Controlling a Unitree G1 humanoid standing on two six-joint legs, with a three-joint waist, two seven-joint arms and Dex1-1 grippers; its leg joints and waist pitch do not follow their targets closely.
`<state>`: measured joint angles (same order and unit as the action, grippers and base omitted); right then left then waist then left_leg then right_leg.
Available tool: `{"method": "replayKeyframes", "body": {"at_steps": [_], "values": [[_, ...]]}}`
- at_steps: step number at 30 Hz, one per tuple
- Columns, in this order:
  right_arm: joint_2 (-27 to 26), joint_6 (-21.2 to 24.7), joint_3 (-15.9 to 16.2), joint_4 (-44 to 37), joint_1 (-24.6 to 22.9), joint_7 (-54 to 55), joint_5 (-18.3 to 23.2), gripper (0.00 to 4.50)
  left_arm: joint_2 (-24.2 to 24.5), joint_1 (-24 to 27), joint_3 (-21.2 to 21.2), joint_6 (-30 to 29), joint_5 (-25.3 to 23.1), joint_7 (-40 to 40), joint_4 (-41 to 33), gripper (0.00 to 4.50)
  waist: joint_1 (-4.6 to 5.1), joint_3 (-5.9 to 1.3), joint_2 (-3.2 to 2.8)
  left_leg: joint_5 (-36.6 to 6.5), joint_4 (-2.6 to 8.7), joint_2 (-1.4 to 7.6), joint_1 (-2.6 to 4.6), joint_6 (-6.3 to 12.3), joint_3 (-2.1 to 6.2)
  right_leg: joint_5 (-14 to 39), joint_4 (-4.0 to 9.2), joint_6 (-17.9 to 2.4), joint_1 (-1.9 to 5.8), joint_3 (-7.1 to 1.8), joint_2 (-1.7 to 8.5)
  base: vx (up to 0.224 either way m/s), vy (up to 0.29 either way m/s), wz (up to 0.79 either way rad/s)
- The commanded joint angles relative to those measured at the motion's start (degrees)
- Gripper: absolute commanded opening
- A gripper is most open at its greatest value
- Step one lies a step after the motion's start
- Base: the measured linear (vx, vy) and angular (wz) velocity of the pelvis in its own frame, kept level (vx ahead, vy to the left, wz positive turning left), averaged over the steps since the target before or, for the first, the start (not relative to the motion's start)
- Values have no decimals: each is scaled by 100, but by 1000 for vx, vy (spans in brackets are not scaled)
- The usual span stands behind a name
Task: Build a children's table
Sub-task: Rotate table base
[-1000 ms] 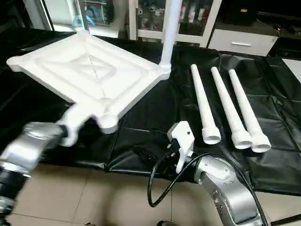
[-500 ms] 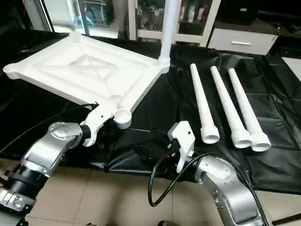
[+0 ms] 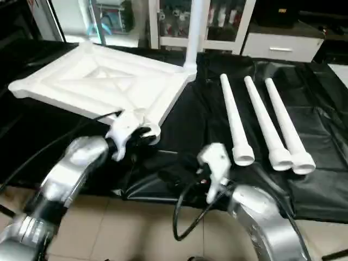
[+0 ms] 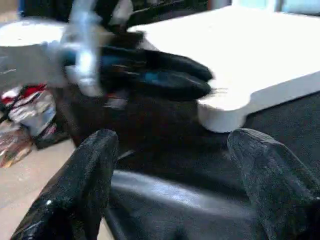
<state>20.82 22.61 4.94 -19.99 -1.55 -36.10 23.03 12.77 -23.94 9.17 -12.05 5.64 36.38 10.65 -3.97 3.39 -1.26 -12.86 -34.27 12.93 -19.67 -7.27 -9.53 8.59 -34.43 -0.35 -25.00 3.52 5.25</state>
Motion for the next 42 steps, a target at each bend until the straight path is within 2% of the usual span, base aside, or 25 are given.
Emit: {"method": "replayKeyframes", "body": {"at_steps": [1, 5, 6, 9, 12, 18, 19, 20, 21, 24, 25, 27, 28, 29, 30, 33, 34, 35, 36, 37, 38, 39, 40, 41, 42], "values": [[-161, 284, -313, -455, 14, 625, -9, 382, -235, 221, -655, -195, 371, -741, -728, 141, -8, -405, -26, -843, 375, -45, -96, 328, -80, 900, 327, -1309, 454, -170, 126, 0, 0, 0], [-711, 79, -535, -206, 144, 2205, -1168, 382, -509, 730, -982, 66, -14, -1736, -1088, 141, 63, -355, 25, -1122, 406, -90, -103, 174, -81, 2118, 462, -685, 361, -143, 94, 0, 0, 0], [-946, -200, -623, -68, 135, 2721, -1502, 382, -547, 948, -1023, 149, -129, -1892, -1253, 141, 101, -348, 103, -1146, 418, -120, -112, 142, -100, 2419, 524, -444, 353, -134, 73, 0, 0, 0], [-1134, -414, -583, 232, 139, 3381, -2002, 382, -635, 1245, -1061, 3, -176, -2039, -1589, 141, 111, -364, 50, -1205, 438, -119, -83, 64, -76, 2646, 535, -190, 313, -134, 69, 0, 0, 0], [-1523, -454, -792, 500, 226, 3411, -1404, 382, -749, 1392, -969, -13, -404, -2366, -1838, 141, 132, -378, 152, -1350, 439, -99, -90, 148, -74, 2289, 512, -141, 281, -139, 45, 0, 0, 0], [-1706, -419, -739, 668, 441, 3036, -1176, 382, -800, 1411, -820, 56, -608, -2637, -1905, 141, 118, -415, 157, -830, 408, -93, -135, 233, -67, 1352, 381, -358, 339, -165, 57, 0, 0, 0], [-1639, -441, -663, 698, 497, 2925, -1199, 382, -836, 1420, -819, 66, -650, -2696, -1920, 141, 142, -441, 148, -832, 329, -69, 30, 83, -207, 1298, 433, -388, 205, -264, -51, 0, 0, 0], [-1596, -436, -626, 730, 544, 2825, -1171, 382, -863, 1407, -825, 109, -657, -2725, -1925, 141, 136, -429, 209, -1233, 366, -87, 89, -106, -240, 1490, 397, -481, 217, -270, -137, 0, 0, 0], [-1538, -455, -583, 774, 598, 2722, -1180, 382, -887, 1391, -826, 115, -689, -2777, -1946, 141, 163, -399, 192, -1920, 369, -79, 325, -197, -318, 1868, 456, -609, 97, -308, -273, 0, 0, 0], [-1464, -475, -560, 868, 695, 2620, -1165, 382, -918, 1370, -827, 110, -688, -2825, -1979, 141, 217, -300, 241, -2847, 407, -94, 587, -23, -344, 2681, 485, -830, 72, -288, -382, 38, 0, -37], [-1401, -471, -560, 939, 769, 2547, -1142, 382, -908, 1361, -800, 84, -720, -2881, -1989, 141, 309, -256, 261, -3358, 431, -72, 809, 129, -304, 3209, 520, -839, 22, -186, -393, 40, 22, -59], [-1368, -471, -573, 1009, 844, 2490, -1154, 382, -855, 1351, -760, 19, -797, -2916, -1997, 141, 384, -237, 260, -3388, 519, -35, 805, 268, -215, 3293, 460, -837, 156, -128, -274, 63, 26, -68], [-1367, -475, -590, 1043, 875, 2476, -1154, 382, -846, 1346, -762, 16, -807, -2926, -1994, 141, 385, -240, 301, -3279, 540, -57, 655, 338, -151, 3324, 427, -809, 311, -115, -185, 94, 48, -82], [-1370, -483, -608, 1073, 898, 2469, -1155, 382, -850, 1340, -776, 11, -799, -2935, -1989, 141, 324, -309, 323, -2669, 525, -213, 289, 505, -85, 3463, 455, -690, 703, -212, -4, 94, 48, -82], [-1352, -493, -604, 1102, 925, 2466, -1186, 382, -847, 1331, -789, -30, -800, -2945, -1989, 141, 332, -341, 267, -2456, 500, -279, 327, 577, -103, 3610, 511, -723, 715, -290, 31, 82, 30, -46], [-1331, -499, -589, 1136, 961, 2412, -1166, 382, -789, 1292, -823, -16, -799, -2917, -1990, 141, 371, -494, 385, -1053, 239, -562, 197, 898, -25, 2877, 503, -1690, 1140, -565, 66, 114, 7, -6], [-1325, -497, -585, 1137, 962, 2398, -1160, 382, -785, 1288, -827, -25, -803, -2926, -1997, 141, 285, -457, 372, -711, 91, -567, 153, 993, 29, 2491, 547, -2332, 1233, -688, 136, 127, 34, 10], [-1324, -498, -581, 1132, 959, 2390, -1156, 382, -782, 1285, -832, -35, -798, -2924, -2002, 141, 261, -417, 341, -668, 116, -526, 188, 988, 40, 2386, 550, -2457, 1190, -663, 123, 127, 34, 10], [-1318, -507, -569, 1126, 955, 2369, -1141, 382, -773, 1279, -843, -59, -783, -2921, -2017, 141, 304, -361, 232, -626, 336, -402, 389, 946, 39, 2057, 434, -2422, 948, -438, -53, 119, 46, 16], [-1313, -512, -571, 1123, 953, 2359, -1125, 382, -766, 1272, -838, -78, -792, -2926, -2023, 141, 361, -371, 156, -581, 460, -310, 617, 980, 77, 1739, 291, -2304, 743, -260, -141, 161, 29, 13], [-1310, -506, -565, 1110, 944, 2350, -1113, 382, -758, 1267, -836, -84, -795, -2924, -2025, 141, 552, -416, 124, -156, 556, -120, 1154, 1404, 342, 1052, -22, -2020, 311, 38, -207, 161, 29, 13], [-1305, -502, -547, 1093, 931, 2327, -1113, 382, -745, 1259, -837, -89, -802, -2923, -2028, 141, 605, -388, 173, -102, 559, -69, 1279, 1668, 428, 907, -99, -1895, 172, 100, -162, 192, 26, 15], [-1305, -500, -543, 1089, 928, 2321, -1115, 382, -739, 1256, -838, -95, -798, -2923, -2032, 141, 570, -392, 265, 22, 473, -219, 1330, 2087, 368, 675, -90, -1817, 198, 60, -38, 178, 75, 16], [-1303, -486, -533, 1072, 921, 2296, -1119, 382, -714, 1235, -840, -128, -782, -2925, -2047, 141, 470, -422, 407, 119, 261, -673, 939, 2271, 142, 655, 1, -1950, 722, -223, 26, 178, 75, 16], [-1302, -483, -532, 1069, 920, 2292, -1119, 382, -710, 1229, -840, -135, -780, -2925, -2050, 141, 351, -381, 445, -33, 143, -842, 663, 2228, 56, 1027, 121, -2131, 1046, -456, 104, 198, 129, 17]]}}
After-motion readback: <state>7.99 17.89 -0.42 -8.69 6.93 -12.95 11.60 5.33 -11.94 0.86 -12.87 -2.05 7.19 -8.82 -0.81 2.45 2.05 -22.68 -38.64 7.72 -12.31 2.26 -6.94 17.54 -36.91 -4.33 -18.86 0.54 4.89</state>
